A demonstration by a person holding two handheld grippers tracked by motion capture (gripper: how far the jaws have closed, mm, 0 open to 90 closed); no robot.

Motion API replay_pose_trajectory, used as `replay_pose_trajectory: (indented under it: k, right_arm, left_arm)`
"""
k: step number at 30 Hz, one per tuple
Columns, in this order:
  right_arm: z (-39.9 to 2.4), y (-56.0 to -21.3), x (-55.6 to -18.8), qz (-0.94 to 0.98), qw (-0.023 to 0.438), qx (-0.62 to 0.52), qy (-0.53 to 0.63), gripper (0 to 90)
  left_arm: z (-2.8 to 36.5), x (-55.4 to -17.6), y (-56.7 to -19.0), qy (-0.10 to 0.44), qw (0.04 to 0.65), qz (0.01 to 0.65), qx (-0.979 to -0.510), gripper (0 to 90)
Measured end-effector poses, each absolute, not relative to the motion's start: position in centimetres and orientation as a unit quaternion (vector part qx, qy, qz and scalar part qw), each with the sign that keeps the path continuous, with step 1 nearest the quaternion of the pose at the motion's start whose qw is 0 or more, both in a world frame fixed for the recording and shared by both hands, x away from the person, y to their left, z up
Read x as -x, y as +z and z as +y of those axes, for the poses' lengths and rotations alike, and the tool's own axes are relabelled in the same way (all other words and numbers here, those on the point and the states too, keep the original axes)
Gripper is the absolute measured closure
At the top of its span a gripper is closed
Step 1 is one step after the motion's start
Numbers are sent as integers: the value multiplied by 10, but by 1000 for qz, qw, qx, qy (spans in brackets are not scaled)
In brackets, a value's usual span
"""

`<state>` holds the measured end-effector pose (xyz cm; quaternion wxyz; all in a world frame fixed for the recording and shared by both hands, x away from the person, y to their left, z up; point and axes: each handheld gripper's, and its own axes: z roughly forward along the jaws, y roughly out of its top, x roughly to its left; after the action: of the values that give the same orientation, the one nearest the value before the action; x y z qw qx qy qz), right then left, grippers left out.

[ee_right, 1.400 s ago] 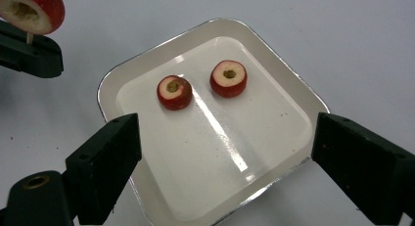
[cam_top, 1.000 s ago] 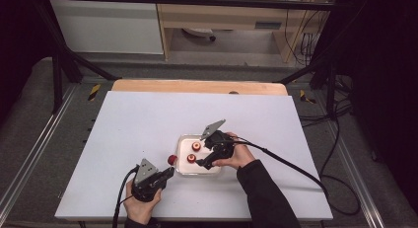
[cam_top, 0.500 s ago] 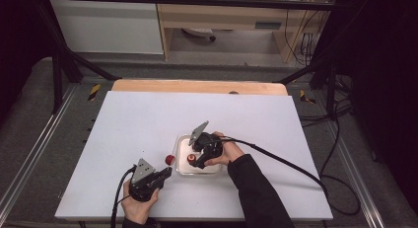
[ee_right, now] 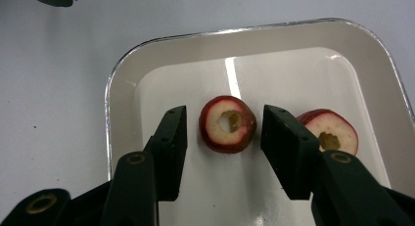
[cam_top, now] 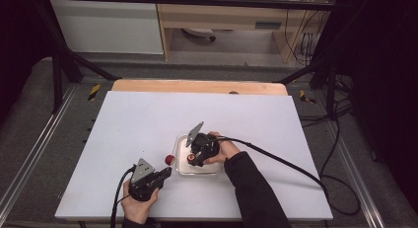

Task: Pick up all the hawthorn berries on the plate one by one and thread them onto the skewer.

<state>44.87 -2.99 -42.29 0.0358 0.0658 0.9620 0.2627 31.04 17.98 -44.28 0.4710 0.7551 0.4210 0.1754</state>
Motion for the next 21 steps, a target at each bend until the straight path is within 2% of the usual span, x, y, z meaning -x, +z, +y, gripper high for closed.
replay_pose_trajectory:
  k: [10, 21]
  right_arm:
    - [-24, -426, -451, 966, 26, -55, 253, 603]
    - [-26, -421, -452, 961, 20, -78, 264, 611]
  left_arm:
    - [179, -311, -443, 174, 471, 420, -756, 884]
    - [178, -311, -443, 174, 471, 419, -756, 885]
